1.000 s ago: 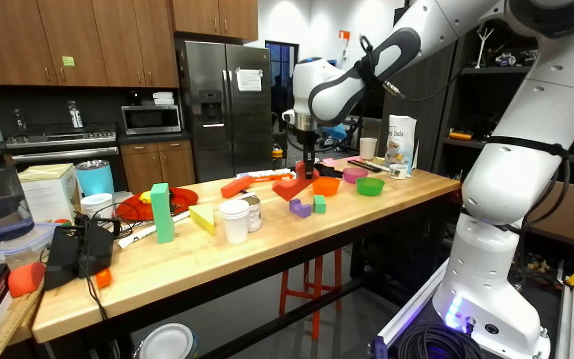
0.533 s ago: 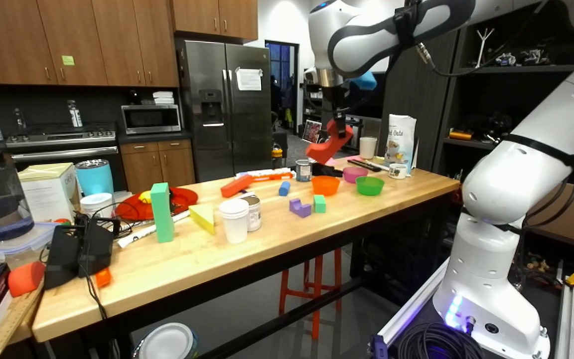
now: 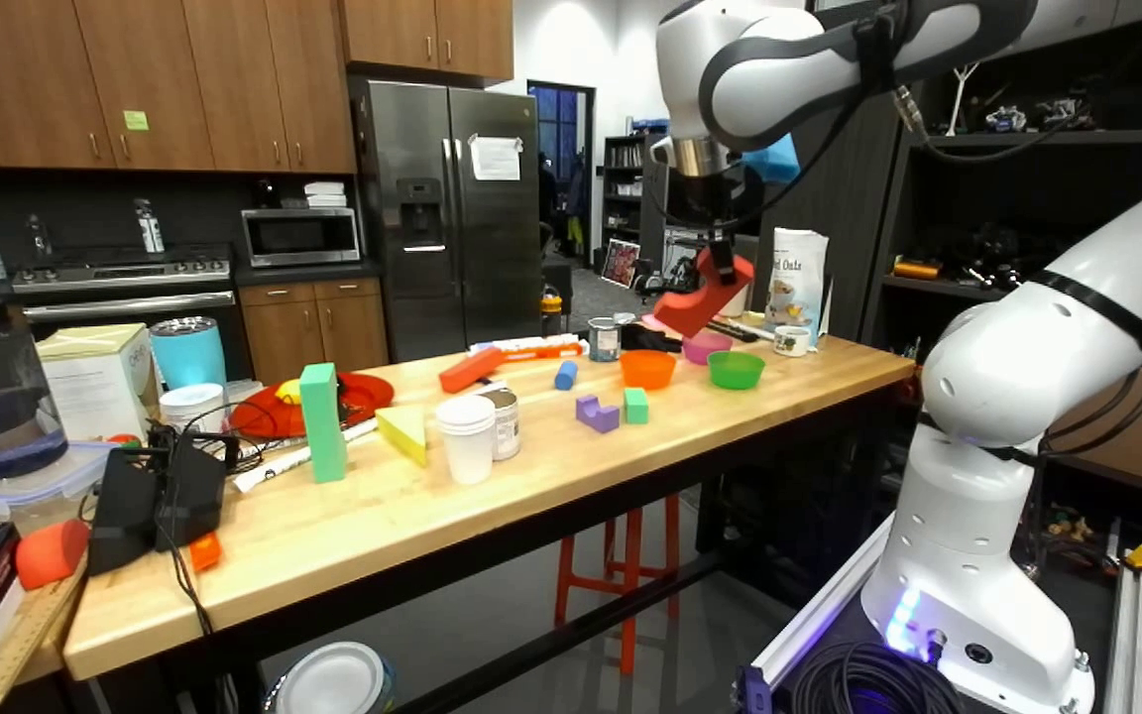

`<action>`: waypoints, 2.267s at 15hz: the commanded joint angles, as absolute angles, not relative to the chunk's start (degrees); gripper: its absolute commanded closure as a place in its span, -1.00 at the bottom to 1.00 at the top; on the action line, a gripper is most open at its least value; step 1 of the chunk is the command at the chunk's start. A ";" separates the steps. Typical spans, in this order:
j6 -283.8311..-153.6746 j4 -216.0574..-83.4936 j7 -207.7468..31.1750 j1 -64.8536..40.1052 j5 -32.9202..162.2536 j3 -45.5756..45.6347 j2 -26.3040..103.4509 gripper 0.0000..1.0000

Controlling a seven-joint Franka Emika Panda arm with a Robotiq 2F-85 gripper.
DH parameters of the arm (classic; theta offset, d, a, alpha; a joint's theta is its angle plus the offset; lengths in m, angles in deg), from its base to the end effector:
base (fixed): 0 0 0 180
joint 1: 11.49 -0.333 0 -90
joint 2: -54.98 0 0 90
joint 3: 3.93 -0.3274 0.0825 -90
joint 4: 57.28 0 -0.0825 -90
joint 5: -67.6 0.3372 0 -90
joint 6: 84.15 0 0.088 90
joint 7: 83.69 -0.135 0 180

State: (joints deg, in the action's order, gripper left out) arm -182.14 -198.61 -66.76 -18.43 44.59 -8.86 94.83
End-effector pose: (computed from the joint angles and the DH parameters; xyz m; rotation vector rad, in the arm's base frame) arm 0.2843 0.0161 0.5221 2.5910 0.7319 -0.1208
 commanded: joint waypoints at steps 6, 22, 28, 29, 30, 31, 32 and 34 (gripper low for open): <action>-195.90 -210.07 -77.12 -18.77 50.84 -8.28 95.16 0.67; -228.68 -202.97 -69.32 -18.17 44.05 -7.19 73.87 0.67; -241.79 -201.18 -60.03 -20.96 57.21 -5.53 63.96 0.67; -243.03 -200.75 -58.18 -21.58 59.88 -5.45 62.62 0.67; -244.39 -200.33 -56.11 -22.25 62.71 -5.44 61.17 0.67; -245.40 -199.87 -53.93 -22.82 65.61 -5.48 59.94 0.67; -246.47 -199.29 -51.36 -23.37 68.78 -5.61 58.66 0.67; -247.16 -197.44 -44.28 -25.07 76.88 -5.49 55.96 0.67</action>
